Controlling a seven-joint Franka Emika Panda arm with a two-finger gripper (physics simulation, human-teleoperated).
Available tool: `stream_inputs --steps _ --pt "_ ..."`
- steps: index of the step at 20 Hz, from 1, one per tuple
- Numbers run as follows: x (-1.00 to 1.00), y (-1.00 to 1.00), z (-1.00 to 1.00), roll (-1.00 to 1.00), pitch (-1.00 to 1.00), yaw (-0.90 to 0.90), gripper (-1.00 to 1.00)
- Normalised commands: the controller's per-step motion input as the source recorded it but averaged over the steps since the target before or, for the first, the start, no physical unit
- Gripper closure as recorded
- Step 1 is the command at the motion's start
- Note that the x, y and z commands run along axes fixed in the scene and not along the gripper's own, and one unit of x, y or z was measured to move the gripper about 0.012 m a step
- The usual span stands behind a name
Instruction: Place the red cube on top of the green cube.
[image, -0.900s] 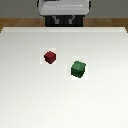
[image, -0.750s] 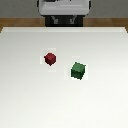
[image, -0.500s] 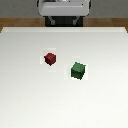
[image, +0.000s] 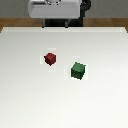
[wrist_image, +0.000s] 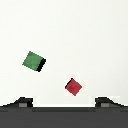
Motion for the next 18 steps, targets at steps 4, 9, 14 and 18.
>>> stream_inputs --steps 4,9,14,18 --pt "0.00 -0.50 0.00 0.00 0.00 -0.11 -1.00" --pt "0.00 0.00 0.00 0.00 0.00 -0.09 -1.00" --pt "0.00 0.00 -0.20 0.00 0.00 0.00 -1.00" --pt "0.00 0.00 -0.75 0.00 0.00 0.00 -1.00"
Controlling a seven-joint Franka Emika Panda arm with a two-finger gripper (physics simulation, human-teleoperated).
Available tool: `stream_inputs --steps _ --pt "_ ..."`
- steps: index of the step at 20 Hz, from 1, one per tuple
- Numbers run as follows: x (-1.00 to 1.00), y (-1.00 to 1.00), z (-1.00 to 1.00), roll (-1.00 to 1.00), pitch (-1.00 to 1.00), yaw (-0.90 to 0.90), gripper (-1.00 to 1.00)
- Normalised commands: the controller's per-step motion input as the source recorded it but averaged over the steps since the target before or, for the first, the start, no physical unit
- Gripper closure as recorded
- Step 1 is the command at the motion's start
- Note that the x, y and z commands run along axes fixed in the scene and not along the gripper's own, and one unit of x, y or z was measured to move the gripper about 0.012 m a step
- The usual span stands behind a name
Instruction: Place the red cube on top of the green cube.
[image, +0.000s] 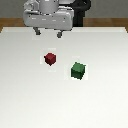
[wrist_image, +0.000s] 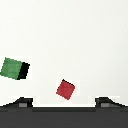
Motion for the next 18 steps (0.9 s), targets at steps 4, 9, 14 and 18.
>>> stream_inputs --steps 4,9,14,18 --pt "0.00 0.00 -0.75 0.00 0.00 0.00 -1.00" --pt "0.00 0.00 0.00 0.00 0.00 -0.12 -1.00" --pt "0.00 0.00 -0.20 0.00 0.00 -0.06 -1.00" --pt "0.00 0.00 -0.75 0.00 0.00 0.00 -1.00"
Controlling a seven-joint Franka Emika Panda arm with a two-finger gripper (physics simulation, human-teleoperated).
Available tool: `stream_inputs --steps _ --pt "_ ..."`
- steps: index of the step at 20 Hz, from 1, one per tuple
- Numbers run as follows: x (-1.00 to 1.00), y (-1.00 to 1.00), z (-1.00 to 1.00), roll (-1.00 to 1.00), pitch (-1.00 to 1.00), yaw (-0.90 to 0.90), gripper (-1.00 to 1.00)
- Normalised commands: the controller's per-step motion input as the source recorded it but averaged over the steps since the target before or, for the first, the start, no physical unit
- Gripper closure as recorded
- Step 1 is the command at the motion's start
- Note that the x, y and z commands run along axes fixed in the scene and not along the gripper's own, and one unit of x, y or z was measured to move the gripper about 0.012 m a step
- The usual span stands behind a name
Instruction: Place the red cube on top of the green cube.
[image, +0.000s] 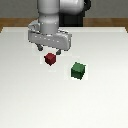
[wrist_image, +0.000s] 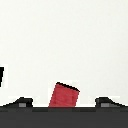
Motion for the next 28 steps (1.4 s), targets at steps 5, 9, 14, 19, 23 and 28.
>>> stream_inputs --steps 5,9,14,19,23,28 --pt "0.00 0.00 -0.60 0.00 0.00 0.00 -1.00" --pt "0.00 0.00 0.00 0.00 0.00 0.00 1.00" --pt "0.00 0.00 0.20 0.00 0.00 0.00 1.00" --pt "0.00 0.00 0.80 0.00 0.00 0.00 1.00" --pt "0.00 0.00 1.00 0.00 0.00 0.00 1.00" --pt "0.00 0.60 0.00 0.00 0.00 0.00 1.00"
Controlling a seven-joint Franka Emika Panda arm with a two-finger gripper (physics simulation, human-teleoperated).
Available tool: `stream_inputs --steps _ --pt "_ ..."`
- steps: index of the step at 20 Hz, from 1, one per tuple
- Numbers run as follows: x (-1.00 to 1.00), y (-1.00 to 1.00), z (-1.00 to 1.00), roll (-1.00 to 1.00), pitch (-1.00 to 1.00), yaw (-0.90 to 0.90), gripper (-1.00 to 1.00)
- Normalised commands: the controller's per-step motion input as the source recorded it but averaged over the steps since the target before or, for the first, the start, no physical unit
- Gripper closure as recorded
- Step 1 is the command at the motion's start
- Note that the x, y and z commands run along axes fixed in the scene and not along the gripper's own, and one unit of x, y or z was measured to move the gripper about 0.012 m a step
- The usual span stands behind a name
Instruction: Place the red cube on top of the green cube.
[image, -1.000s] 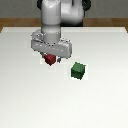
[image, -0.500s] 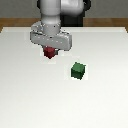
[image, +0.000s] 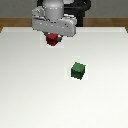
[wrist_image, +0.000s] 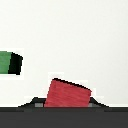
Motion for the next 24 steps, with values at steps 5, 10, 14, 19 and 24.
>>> stream_inputs --steps 5,10,14,19,24 --pt "0.00 1.00 0.00 0.00 0.00 0.00 1.00" --pt "0.20 0.80 0.00 0.00 0.00 0.00 1.00" --pt "0.75 0.00 0.00 0.00 0.00 0.00 1.00" --pt "1.00 -0.10 0.00 0.00 0.00 0.00 1.00" --pt "0.00 -0.20 0.00 0.00 0.00 0.00 1.00"
